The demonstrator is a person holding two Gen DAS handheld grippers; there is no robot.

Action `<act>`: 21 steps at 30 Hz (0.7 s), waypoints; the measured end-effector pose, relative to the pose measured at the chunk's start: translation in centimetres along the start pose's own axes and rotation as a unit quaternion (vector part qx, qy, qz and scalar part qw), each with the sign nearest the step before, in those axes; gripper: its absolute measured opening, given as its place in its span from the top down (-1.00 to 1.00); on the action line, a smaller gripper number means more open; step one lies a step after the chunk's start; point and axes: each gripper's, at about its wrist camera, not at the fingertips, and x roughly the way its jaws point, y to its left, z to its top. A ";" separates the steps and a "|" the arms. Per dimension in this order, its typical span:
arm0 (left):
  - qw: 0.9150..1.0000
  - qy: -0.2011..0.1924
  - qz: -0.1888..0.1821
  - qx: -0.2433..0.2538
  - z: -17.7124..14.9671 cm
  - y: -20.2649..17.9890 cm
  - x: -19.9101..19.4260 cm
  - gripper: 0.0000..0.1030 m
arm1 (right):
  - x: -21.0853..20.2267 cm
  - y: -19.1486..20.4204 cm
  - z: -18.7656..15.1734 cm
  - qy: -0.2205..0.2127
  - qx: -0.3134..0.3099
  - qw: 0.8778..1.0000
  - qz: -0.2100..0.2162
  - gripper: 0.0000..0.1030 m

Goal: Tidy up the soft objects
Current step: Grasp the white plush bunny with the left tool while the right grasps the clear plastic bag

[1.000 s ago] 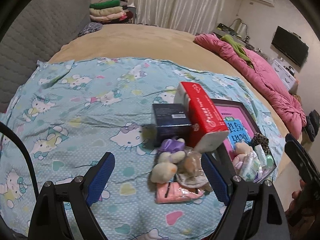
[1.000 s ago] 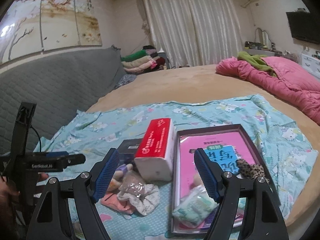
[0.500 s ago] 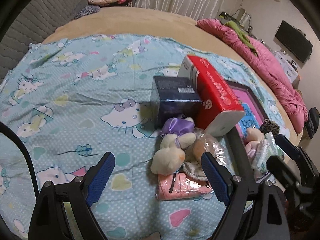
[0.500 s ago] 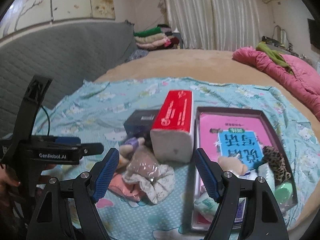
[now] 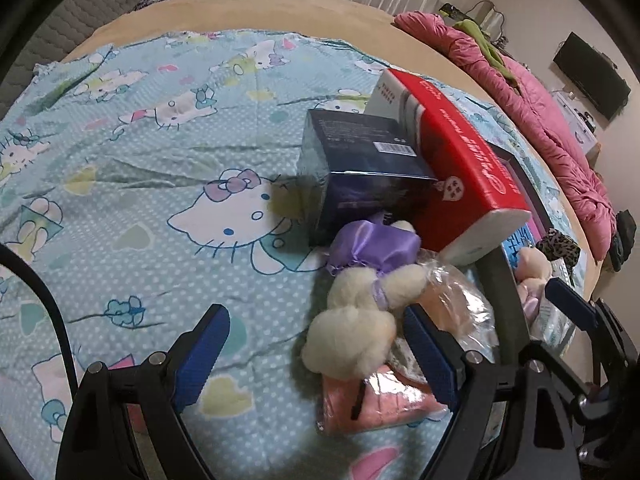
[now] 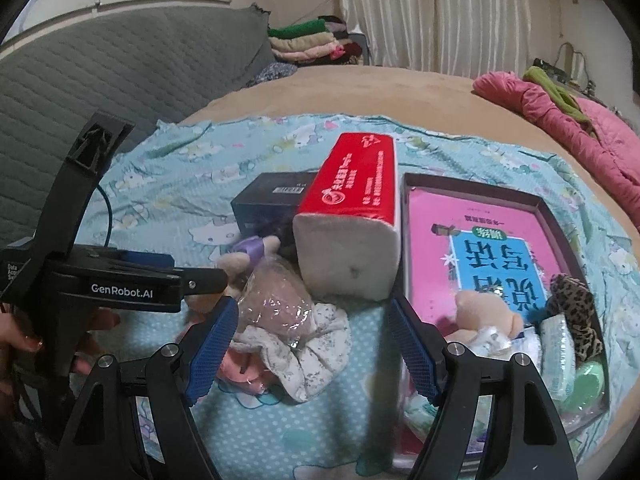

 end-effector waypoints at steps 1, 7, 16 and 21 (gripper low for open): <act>1.000 0.002 -0.004 0.000 0.0 0.1 0.2 -0.70 | 0.2 0.1 0.0 0.002 -0.003 1.000 0.000 -0.53; 1.000 0.003 -0.018 0.007 0.2 0.7 0.8 -0.70 | 2.3 0.8 0.3 0.024 -0.028 0.999 -0.008 -0.53; 0.999 -0.002 -0.035 0.012 0.5 1.5 1.1 -0.67 | 5.4 1.5 0.8 0.051 -0.054 0.997 0.005 -0.53; 0.999 -0.002 -0.046 0.006 0.6 2.0 1.3 -0.62 | 6.8 2.2 0.8 0.073 -0.066 0.995 0.019 -0.52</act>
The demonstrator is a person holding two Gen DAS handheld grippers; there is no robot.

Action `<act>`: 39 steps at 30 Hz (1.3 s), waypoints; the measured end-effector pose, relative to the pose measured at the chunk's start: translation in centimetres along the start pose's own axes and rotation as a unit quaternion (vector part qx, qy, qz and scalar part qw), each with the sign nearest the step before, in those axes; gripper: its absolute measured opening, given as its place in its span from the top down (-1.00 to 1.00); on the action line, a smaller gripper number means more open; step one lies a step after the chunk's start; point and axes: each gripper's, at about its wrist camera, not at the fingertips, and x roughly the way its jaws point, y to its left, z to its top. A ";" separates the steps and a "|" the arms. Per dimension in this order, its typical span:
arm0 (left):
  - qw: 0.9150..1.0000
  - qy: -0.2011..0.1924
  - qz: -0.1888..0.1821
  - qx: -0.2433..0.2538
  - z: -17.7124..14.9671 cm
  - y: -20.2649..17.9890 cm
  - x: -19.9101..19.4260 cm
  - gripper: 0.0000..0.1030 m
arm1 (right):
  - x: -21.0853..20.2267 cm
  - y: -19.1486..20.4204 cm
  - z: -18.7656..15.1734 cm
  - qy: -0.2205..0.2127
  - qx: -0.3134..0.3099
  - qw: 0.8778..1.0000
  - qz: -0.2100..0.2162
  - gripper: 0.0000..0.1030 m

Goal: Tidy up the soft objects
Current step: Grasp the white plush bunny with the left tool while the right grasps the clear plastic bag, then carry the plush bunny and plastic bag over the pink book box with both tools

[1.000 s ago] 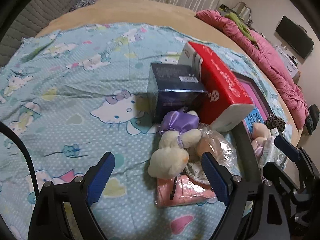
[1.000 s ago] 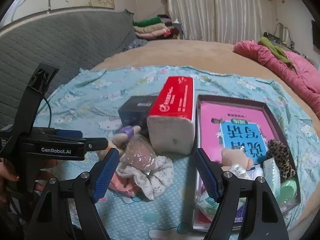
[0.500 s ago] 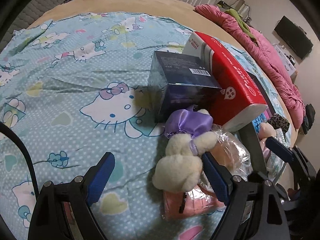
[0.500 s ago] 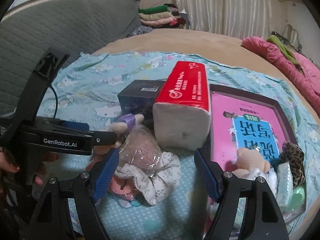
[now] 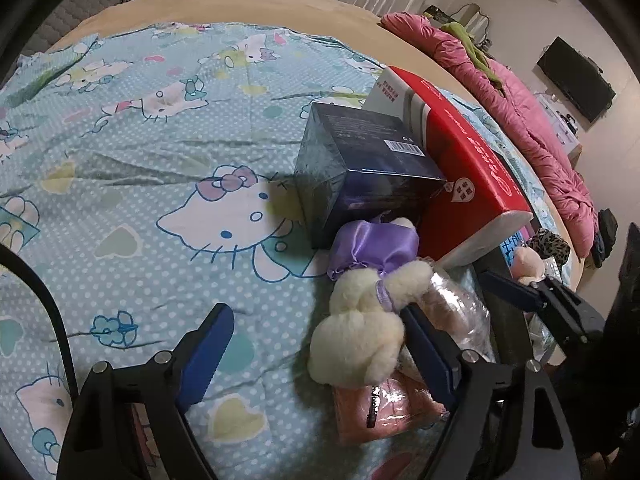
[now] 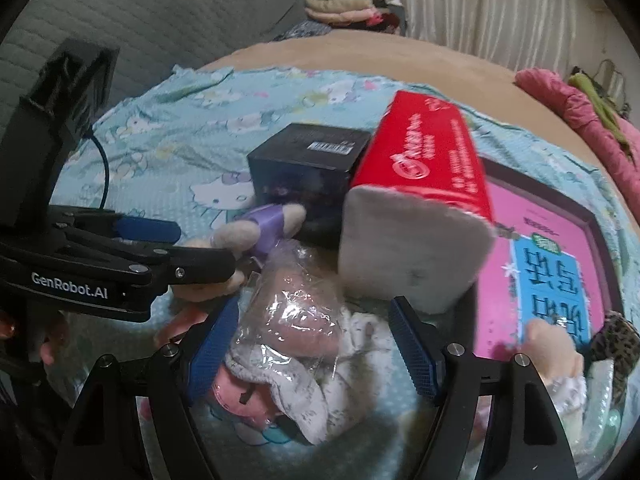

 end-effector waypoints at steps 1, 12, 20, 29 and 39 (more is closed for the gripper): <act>1.000 -0.001 -0.002 0.000 0.0 0.0 0.0 -0.61 | 0.3 0.2 0.0 0.004 -0.003 1.000 0.005 -0.45; 0.999 0.010 -0.047 -0.010 0.1 -0.5 1.0 0.07 | -0.7 0.4 -0.4 -0.007 -0.002 1.000 0.030 -0.03; 0.999 -0.006 -0.051 0.001 -0.5 -1.8 0.3 0.22 | -4.1 -0.4 -0.6 -0.047 0.009 0.998 0.033 -0.01; 0.998 -0.045 -0.038 0.021 -1.1 -3.7 -4.0 0.22 | -8.3 -2.0 -0.6 -0.105 0.042 0.992 0.052 -0.01; 0.998 -0.050 -0.036 0.023 -1.2 -4.8 -5.9 0.21 | -8.0 -4.0 -1.1 -0.094 0.113 0.983 0.111 -0.02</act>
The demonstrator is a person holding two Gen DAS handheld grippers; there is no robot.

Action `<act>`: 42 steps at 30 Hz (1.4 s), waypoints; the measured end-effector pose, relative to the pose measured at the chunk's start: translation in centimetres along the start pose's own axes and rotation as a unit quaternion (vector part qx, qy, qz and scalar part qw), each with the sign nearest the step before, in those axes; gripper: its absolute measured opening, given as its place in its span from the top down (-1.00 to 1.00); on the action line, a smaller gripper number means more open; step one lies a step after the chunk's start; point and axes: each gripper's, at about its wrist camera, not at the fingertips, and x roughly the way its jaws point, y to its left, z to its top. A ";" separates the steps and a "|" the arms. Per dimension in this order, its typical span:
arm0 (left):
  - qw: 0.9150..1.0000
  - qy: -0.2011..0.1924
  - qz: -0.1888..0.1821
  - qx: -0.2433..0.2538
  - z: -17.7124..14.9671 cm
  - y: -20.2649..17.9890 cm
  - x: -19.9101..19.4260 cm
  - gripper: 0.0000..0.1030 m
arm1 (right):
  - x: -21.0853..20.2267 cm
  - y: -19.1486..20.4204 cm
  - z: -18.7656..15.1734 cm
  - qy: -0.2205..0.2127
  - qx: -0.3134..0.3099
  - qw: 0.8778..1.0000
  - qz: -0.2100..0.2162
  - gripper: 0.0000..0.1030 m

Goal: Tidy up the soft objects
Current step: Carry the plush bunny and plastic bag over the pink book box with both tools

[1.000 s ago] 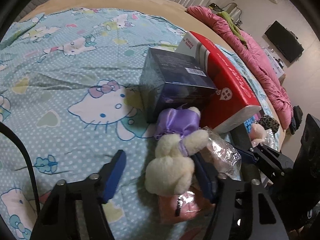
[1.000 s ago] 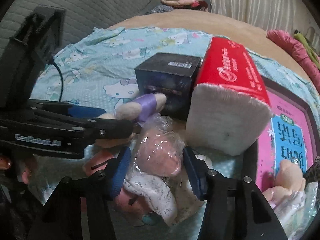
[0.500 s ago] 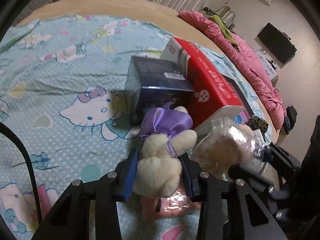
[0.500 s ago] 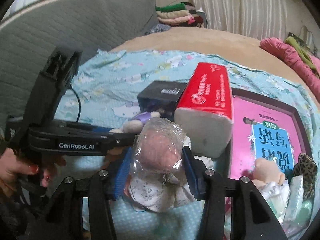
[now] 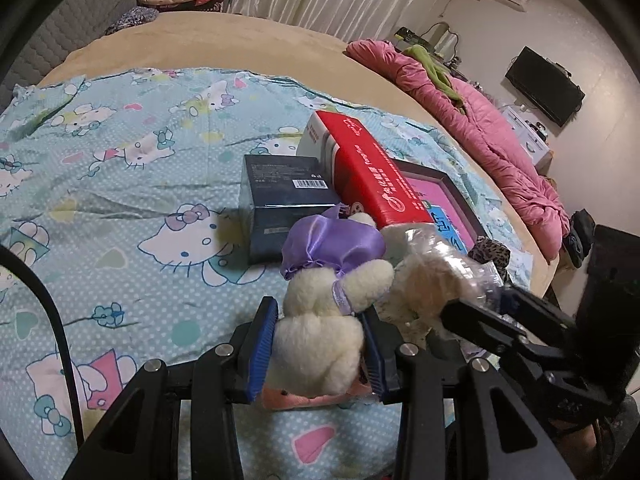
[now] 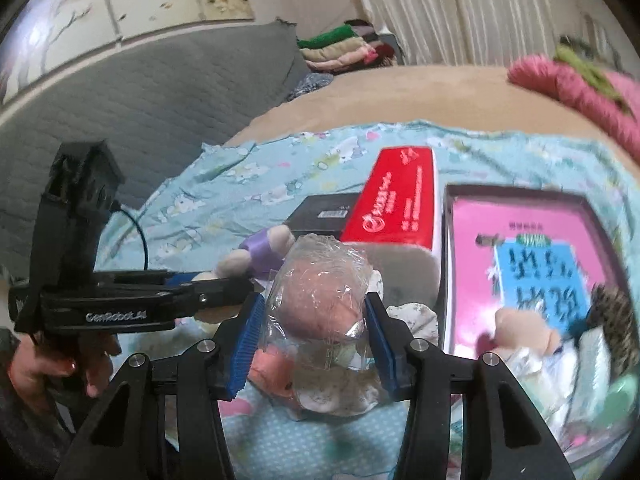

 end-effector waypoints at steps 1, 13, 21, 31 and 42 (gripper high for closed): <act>1.000 0.001 0.000 0.000 0.0 -0.1 -0.1 0.21 | 0.2 -0.3 -0.2 0.005 0.014 1.000 0.011 -0.02; 1.000 0.008 0.004 0.003 -0.4 -0.8 -0.8 0.21 | 2.2 0.4 -1.9 0.051 0.012 0.998 0.025 -0.03; 1.000 0.008 0.001 0.001 -0.3 -1.1 -1.1 0.21 | 1.6 -0.5 -2.5 0.066 0.034 0.997 0.033 -0.07; 1.000 0.001 -0.001 0.012 -0.2 -2.3 -2.0 0.21 | 0.4 0.7 -2.6 0.035 -0.009 0.999 -0.005 -0.07; 0.998 -0.025 -0.002 0.061 1.8 -7.5 -3.9 0.21 | -9.4 -2.9 -0.1 -0.115 0.022 0.990 -0.075 -0.07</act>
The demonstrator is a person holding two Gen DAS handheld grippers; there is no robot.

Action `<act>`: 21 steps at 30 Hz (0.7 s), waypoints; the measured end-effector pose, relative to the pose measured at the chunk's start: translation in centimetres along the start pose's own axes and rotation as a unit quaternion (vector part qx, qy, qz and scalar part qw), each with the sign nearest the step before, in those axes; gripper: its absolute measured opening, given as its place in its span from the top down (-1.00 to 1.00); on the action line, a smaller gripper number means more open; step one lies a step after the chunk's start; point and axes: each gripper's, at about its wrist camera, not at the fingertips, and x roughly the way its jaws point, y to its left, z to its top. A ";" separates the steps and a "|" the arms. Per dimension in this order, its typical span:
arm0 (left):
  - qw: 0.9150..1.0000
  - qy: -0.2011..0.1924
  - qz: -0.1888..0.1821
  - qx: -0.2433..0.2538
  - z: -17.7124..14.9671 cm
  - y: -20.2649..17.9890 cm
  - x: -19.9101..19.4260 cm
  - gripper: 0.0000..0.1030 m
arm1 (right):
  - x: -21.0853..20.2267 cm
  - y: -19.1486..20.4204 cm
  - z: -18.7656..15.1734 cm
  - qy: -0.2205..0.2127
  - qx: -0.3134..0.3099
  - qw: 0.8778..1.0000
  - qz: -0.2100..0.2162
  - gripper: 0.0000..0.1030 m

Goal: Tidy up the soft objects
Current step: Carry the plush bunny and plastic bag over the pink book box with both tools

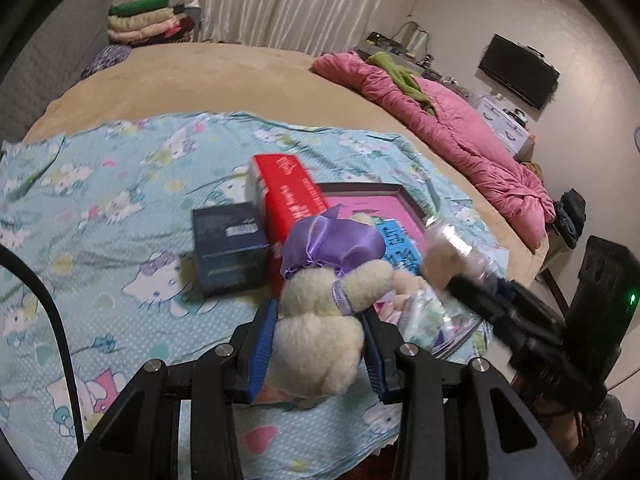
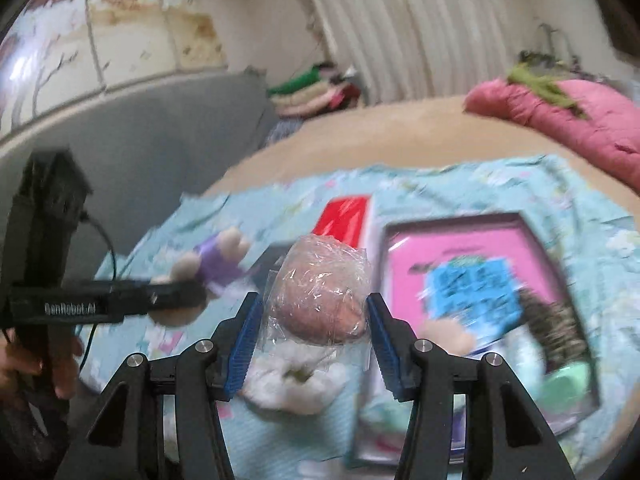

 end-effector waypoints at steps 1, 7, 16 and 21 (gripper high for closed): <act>1.000 0.000 0.000 0.005 0.2 -0.6 0.1 0.21 | -0.8 -0.9 0.3 -0.012 0.008 1.000 -0.011 -0.07; 0.999 0.007 -0.007 0.037 1.3 -4.4 1.5 0.21 | -3.8 -6.0 1.1 -0.050 0.059 0.995 -0.060 -0.08; 0.996 0.043 -0.008 0.081 1.5 -9.4 6.1 0.21 | -6.1 -11.2 0.3 -0.071 0.105 0.985 -0.115 -0.08; 0.992 0.062 0.011 0.109 1.1 -11.2 8.7 0.21 | -6.6 -12.7 0.2 -0.078 0.118 0.982 -0.121 -0.08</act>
